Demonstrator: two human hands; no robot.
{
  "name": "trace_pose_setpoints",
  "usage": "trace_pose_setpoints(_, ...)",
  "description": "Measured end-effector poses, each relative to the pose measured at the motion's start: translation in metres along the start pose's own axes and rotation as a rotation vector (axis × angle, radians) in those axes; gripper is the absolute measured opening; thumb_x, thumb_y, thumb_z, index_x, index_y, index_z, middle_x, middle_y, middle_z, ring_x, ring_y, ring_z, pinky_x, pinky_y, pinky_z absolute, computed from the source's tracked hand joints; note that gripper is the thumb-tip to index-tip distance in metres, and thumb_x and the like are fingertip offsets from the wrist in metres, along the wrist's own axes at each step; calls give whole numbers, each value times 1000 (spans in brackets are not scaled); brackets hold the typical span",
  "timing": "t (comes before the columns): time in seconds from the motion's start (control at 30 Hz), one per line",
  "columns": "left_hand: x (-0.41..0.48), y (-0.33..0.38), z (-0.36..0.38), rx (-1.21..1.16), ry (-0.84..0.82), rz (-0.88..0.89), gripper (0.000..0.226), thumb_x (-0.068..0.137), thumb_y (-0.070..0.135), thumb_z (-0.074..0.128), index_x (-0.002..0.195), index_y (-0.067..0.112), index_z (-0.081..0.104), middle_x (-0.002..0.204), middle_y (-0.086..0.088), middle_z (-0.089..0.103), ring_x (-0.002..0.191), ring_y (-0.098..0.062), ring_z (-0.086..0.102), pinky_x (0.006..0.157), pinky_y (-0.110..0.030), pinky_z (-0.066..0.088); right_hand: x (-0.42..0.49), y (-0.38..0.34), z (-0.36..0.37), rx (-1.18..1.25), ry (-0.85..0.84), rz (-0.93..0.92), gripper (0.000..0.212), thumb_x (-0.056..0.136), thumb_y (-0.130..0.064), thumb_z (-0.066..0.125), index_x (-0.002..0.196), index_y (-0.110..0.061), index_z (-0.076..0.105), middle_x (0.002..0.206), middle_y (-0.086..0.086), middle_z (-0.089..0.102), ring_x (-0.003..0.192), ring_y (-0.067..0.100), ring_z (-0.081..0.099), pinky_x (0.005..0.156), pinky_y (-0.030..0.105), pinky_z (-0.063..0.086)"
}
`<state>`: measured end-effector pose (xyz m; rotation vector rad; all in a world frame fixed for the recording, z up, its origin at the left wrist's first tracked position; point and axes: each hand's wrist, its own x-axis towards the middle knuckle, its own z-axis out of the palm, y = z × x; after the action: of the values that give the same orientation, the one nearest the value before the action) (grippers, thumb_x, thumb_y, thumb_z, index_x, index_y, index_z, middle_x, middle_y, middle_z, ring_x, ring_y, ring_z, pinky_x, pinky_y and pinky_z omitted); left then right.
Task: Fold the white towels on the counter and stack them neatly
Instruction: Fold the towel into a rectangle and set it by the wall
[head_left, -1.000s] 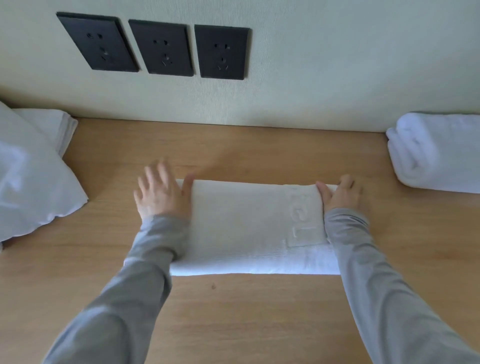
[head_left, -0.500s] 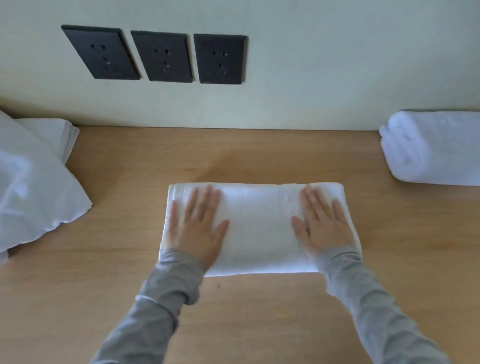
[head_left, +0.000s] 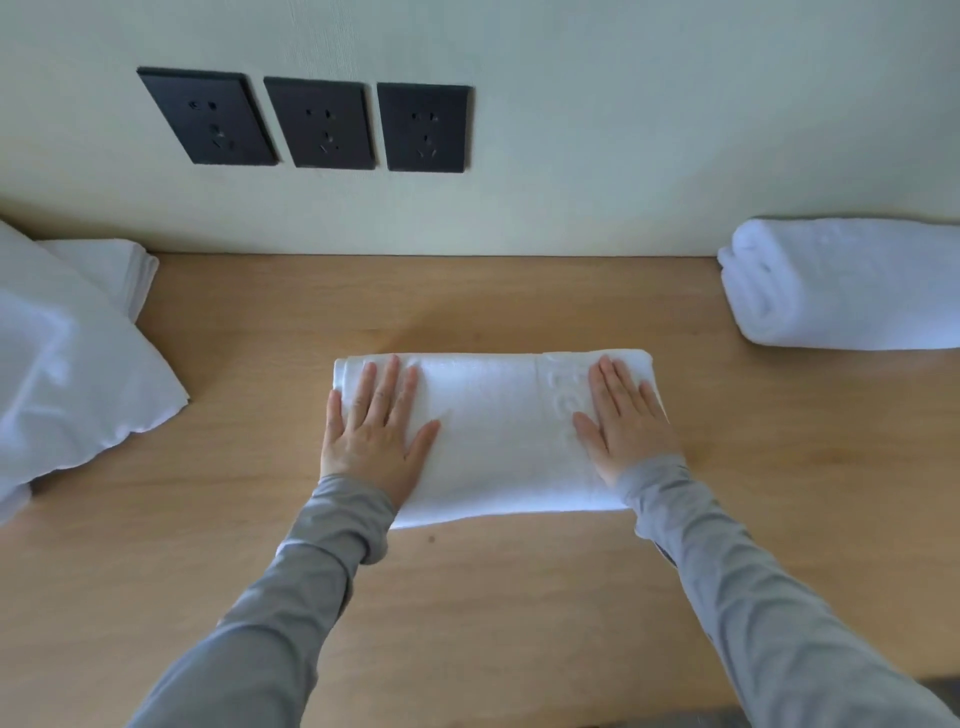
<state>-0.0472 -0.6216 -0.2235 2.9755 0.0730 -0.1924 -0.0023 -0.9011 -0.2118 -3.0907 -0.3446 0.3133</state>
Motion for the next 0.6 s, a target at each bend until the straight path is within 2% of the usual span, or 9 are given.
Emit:
trace_pose_setpoints(0.07, -8, 9, -10, -25, -19, -15, 62, 96, 49, 20, 150, 24, 3, 159, 4, -5, 146, -18, -8, 117, -45, -5, -10, -8, -12, 101, -14, 20, 58, 99, -34, 30, 147, -6, 14, 157, 8, 10, 145, 20, 6, 118, 35, 6)
trace_pose_setpoints(0.13, -21, 22, -21, -151, 47, -14, 56, 98, 35, 37, 148, 14, 23, 158, -7, 11, 146, -25, 5, 118, -44, -1, -27, -19, -25, 292, 113, 60, 49, 95, -22, 44, 138, 0, 36, 145, 16, 36, 135, 28, 30, 112, 37, 24)
trace_pose_setpoints(0.23, -56, 53, -27, -533, 338, -63, 36, 86, 14, 63, 119, 1, 57, 122, -20, 53, 113, -35, 50, 99, -47, 40, -62, -39, -28, 537, 415, 173, 15, 87, -12, 58, 98, -1, 59, 96, 12, 60, 92, 30, 53, 80, 37, 43)
trace_pose_setpoints(0.3, -79, 67, -23, -842, 368, -361, 24, 81, 17, 71, 99, 3, 61, 93, -10, 55, 79, -21, 54, 78, -40, 49, -86, -45, -19, 748, 402, 431, 15, 88, -20, 59, 80, -9, 55, 71, 3, 54, 72, 27, 53, 65, 34, 43)
trace_pose_setpoints(0.37, -91, 74, -19, -1256, 122, -842, 26, 80, 31, 73, 85, 9, 59, 75, -5, 54, 61, -15, 50, 65, -31, 47, -101, -47, -8, 1141, 252, 834, 22, 86, -31, 63, 80, -12, 54, 67, 6, 58, 69, 28, 58, 63, 39, 50)
trace_pose_setpoints(0.4, -93, 76, -16, -1487, -29, -1049, 32, 78, 38, 73, 83, 10, 59, 74, -7, 55, 62, -16, 53, 64, -29, 47, -104, -46, -3, 1394, 160, 1025, 24, 85, -33, 65, 86, -11, 55, 72, 10, 61, 71, 28, 62, 64, 41, 54)
trace_pose_setpoints(0.47, -91, 75, -14, -1901, -231, -1259, 59, 75, 48, 72, 112, 5, 57, 109, -13, 59, 99, -23, 60, 88, -31, 48, -104, -43, 4, 1806, 10, 1227, 38, 83, -34, 66, 104, -4, 54, 91, 17, 63, 94, 29, 63, 78, 45, 54)
trace_pose_setpoints(0.53, -85, 71, -17, -2042, -206, -1276, 86, 71, 53, 72, 135, 6, 42, 138, -10, 46, 127, -23, 46, 106, -33, 37, -100, -39, 7, 1998, -31, 1253, 59, 83, -37, 66, 124, 0, 46, 118, 20, 57, 116, 31, 54, 91, 46, 49)
trace_pose_setpoints(0.6, -71, 65, -23, -2075, -163, -1252, 85, 71, 56, 71, 134, 7, 42, 139, -8, 46, 127, -22, 46, 107, -34, 36, -90, -38, 2, 2067, -5, 1231, 67, 82, -42, 65, 130, -1, 41, 132, 18, 49, 123, 29, 48, 94, 45, 46)
